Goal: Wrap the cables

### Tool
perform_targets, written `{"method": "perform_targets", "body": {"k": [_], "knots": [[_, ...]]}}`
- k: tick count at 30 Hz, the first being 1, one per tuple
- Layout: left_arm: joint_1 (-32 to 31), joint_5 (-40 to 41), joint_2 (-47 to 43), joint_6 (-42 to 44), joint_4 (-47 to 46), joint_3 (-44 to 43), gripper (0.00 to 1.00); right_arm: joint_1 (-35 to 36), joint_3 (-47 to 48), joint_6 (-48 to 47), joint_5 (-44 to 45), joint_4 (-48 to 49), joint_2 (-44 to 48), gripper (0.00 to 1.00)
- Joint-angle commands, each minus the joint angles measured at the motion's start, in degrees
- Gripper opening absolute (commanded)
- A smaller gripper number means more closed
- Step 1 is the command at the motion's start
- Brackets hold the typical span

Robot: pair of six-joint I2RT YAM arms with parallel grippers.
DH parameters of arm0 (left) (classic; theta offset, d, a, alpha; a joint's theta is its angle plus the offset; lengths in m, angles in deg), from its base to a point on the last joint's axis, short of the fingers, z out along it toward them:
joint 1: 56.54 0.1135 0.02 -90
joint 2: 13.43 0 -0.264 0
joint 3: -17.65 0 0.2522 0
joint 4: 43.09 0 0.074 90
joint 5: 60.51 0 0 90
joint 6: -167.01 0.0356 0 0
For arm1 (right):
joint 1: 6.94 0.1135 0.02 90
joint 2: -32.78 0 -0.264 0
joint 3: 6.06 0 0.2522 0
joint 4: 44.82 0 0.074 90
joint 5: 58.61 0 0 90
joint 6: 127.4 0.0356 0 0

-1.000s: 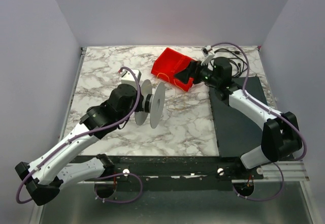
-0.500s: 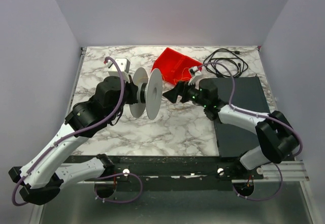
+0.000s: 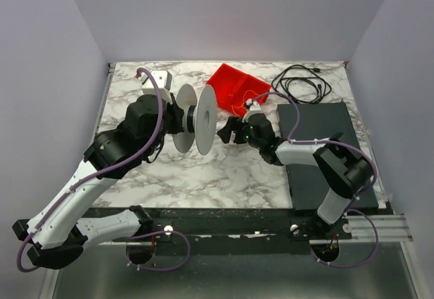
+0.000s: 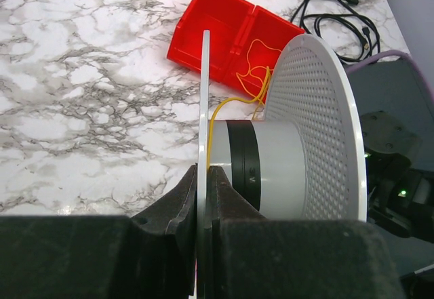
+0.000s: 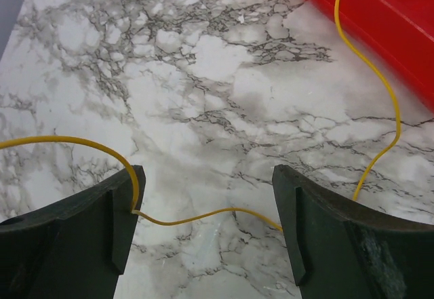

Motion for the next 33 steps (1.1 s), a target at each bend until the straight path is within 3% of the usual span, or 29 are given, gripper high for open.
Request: {"method": "perform_targets", "body": {"k": [1, 4, 8, 13, 16, 24, 33], "knots": [[-0.12, 2.19, 0.21, -1.09, -1.61, -3.74, 0.00, 2.94, 2.90, -0.74, 4.53, 2.55, -4.65, 0.82], [-0.05, 2.69, 0.53, -1.43, -1.42, -4.91, 0.00, 4.11, 4.12, -0.45, 5.95, 2.92, -7.26, 0.79], [0.05, 3.83, 1.02, -2.09, -1.19, -6.08, 0.00, 4.58, 5.33, 0.08, 8.10, 3.52, -10.09, 0.66], [0.55, 7.84, 1.41, -4.09, -2.28, -6.11, 0.00, 6.74, 5.34, 0.20, 10.24, 1.92, -9.79, 0.18], [2.50, 9.56, 0.95, -5.48, -6.83, -3.73, 0.00, 8.98, 3.03, 0.59, 12.66, 0.00, -6.76, 0.01], [9.25, 11.06, 4.49, -11.83, -18.17, 1.37, 0.00, 13.89, 1.65, -0.42, 14.81, -15.62, 3.92, 0.01], [11.07, 17.84, 14.42, -8.63, -29.45, 2.49, 0.00, 21.02, 9.65, -7.64, 14.09, -37.22, 13.22, 0.01]]}}
